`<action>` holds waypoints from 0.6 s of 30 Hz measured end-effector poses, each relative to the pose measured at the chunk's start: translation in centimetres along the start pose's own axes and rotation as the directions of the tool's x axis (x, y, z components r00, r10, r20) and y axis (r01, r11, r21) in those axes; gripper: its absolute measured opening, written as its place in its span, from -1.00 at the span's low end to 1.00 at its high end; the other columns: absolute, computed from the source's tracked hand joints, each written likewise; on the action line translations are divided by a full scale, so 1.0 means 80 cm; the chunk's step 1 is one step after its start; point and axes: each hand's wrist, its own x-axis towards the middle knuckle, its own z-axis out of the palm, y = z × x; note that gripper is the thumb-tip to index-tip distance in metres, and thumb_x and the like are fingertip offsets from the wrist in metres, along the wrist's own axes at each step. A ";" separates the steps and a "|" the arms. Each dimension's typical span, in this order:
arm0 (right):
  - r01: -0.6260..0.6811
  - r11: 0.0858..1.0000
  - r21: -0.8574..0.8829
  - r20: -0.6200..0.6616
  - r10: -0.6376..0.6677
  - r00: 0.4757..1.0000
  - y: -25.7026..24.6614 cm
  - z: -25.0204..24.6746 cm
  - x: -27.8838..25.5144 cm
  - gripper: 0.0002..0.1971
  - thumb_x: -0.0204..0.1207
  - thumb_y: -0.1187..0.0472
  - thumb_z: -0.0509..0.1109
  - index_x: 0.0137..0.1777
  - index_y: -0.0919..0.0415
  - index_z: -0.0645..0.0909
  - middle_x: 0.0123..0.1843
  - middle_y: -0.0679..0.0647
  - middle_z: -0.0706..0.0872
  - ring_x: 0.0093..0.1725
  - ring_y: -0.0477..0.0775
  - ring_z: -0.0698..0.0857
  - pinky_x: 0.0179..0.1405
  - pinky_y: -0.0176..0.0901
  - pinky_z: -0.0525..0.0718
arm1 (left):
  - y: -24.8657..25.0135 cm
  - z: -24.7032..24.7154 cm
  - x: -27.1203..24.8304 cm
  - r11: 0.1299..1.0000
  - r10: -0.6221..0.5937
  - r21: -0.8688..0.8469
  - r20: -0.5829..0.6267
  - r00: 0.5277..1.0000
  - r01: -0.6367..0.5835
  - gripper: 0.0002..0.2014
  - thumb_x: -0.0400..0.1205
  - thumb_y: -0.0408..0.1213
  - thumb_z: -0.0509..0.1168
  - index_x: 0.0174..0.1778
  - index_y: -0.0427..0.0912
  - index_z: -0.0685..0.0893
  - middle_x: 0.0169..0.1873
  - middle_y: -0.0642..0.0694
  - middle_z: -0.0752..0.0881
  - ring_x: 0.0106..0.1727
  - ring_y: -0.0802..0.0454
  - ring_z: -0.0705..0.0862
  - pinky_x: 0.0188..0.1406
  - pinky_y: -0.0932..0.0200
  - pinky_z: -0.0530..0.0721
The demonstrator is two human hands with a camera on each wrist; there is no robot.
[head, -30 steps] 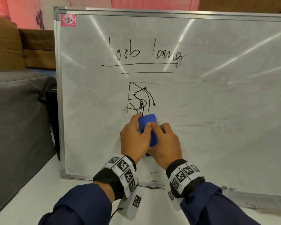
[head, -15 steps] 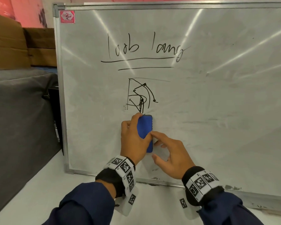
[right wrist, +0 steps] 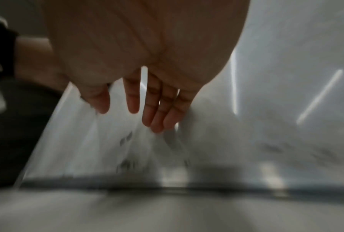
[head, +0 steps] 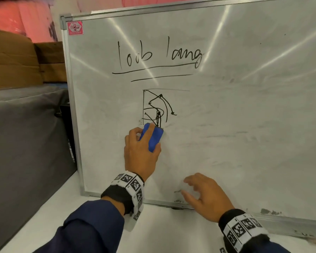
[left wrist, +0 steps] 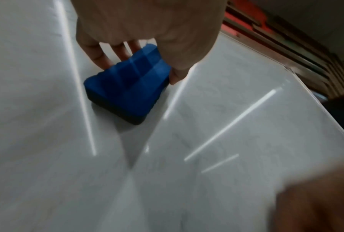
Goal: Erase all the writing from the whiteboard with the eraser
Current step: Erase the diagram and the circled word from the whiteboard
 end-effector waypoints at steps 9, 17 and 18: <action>-0.198 0.938 -0.285 0.409 0.306 0.860 0.005 0.005 -0.009 -0.72 0.46 -0.20 0.42 -0.10 -0.02 0.78 -0.20 -0.08 0.73 -0.21 -0.04 0.72 -0.20 -0.13 0.73 | -0.006 -0.015 0.005 0.992 0.091 0.074 0.104 0.990 -0.099 -0.35 0.53 -0.12 0.51 0.57 0.14 0.49 0.35 -0.13 0.49 0.23 -0.11 0.50 0.16 -0.15 0.67; -0.160 0.916 -0.367 0.422 0.317 0.849 -0.001 0.012 -0.005 -0.70 0.44 -0.25 0.44 0.04 -0.13 0.72 -0.07 -0.12 0.61 -0.02 0.00 0.67 -0.16 -0.16 0.58 | -0.005 -0.026 0.020 0.995 0.048 0.087 0.089 0.995 -0.056 -0.35 0.55 -0.13 0.50 0.58 0.10 0.48 0.37 -0.15 0.47 0.27 -0.14 0.50 0.20 -0.13 0.66; -0.164 0.916 -0.366 0.424 0.321 0.847 -0.002 0.011 -0.003 -0.71 0.44 -0.25 0.44 0.05 -0.14 0.72 -0.07 -0.11 0.63 -0.04 0.01 0.68 -0.17 -0.16 0.60 | -0.004 -0.026 0.021 0.996 0.029 0.081 0.079 0.996 -0.036 -0.36 0.55 -0.12 0.49 0.58 0.10 0.48 0.36 -0.14 0.46 0.27 -0.13 0.49 0.20 -0.10 0.66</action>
